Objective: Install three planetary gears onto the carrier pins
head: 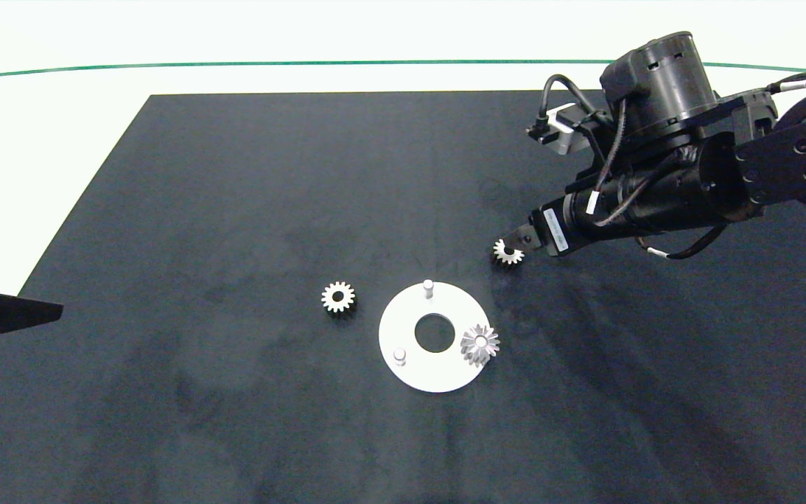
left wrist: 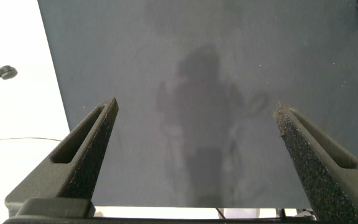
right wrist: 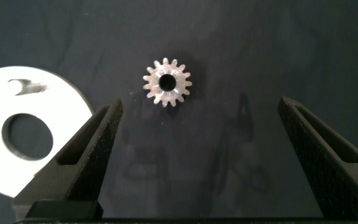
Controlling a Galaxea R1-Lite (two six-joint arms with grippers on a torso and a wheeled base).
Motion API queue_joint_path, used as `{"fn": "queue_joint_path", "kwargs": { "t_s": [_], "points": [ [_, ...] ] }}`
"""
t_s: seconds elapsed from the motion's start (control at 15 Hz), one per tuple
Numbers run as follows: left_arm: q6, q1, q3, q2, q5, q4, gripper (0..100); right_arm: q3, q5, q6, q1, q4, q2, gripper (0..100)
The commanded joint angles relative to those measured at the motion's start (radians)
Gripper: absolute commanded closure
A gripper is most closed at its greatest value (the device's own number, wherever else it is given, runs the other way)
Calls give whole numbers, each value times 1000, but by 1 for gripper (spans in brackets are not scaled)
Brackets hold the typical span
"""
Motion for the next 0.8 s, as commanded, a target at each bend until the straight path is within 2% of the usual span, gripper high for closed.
{"fn": "queue_joint_path", "kwargs": {
  "t_s": [0.07,0.27,0.6,0.8],
  "points": [
    [1,0,0,0,1,4,0,-25,0,22,-6,2,66,0],
    [1,0,0,-2,1,4,0,-58,0,37,-3,1,106,0],
    [1,0,0,-6,1,4,0,-75,0,40,16,-1,132,0],
    [1,0,2,-8,1,4,0,-75,0,40,14,-2,142,4]
  ]
}}
